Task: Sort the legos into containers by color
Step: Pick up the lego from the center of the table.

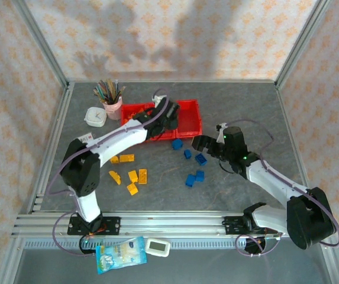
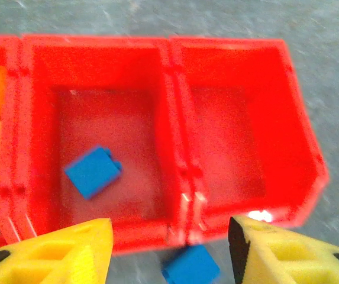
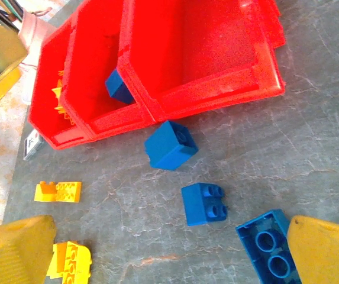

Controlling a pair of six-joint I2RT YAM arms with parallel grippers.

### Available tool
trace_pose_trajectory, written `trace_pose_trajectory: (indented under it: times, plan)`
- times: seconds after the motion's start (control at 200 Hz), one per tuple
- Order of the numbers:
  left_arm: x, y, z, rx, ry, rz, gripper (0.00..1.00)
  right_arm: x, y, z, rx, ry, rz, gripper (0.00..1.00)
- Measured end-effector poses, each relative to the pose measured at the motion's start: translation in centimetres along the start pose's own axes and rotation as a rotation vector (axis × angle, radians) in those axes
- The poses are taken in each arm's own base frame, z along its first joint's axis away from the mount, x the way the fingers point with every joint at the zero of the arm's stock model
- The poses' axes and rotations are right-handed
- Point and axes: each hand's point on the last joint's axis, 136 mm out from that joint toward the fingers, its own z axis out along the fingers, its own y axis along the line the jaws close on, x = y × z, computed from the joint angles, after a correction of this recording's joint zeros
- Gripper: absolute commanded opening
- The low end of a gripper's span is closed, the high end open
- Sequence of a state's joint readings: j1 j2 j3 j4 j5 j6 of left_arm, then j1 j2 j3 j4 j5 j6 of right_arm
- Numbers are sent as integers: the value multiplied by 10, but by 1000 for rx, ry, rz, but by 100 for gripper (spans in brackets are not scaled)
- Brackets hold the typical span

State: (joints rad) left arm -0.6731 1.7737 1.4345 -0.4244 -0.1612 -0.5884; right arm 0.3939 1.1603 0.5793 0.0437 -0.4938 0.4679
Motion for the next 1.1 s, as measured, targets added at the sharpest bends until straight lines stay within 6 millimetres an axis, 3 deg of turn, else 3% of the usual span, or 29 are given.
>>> trace_pose_trajectory:
  times: [0.135,0.3,0.521,0.766,1.096]
  plan:
    - [43,-21,-11,49,37,11,68,0,-9,0,13,-6,13,100]
    - [86,-15,-3,29,104,-8,73,2,-18,0,23,-9,28,100]
    - [97,-18,17,17,111,-69,78,-2,-18,-1,6,-22,30,100]
    - [113,-19,58,-64,131,-63,83,-4,-21,-1,11,-27,37,100]
    - [109,-19,86,-144,83,-87,85,-4,-25,0,19,-26,37,100]
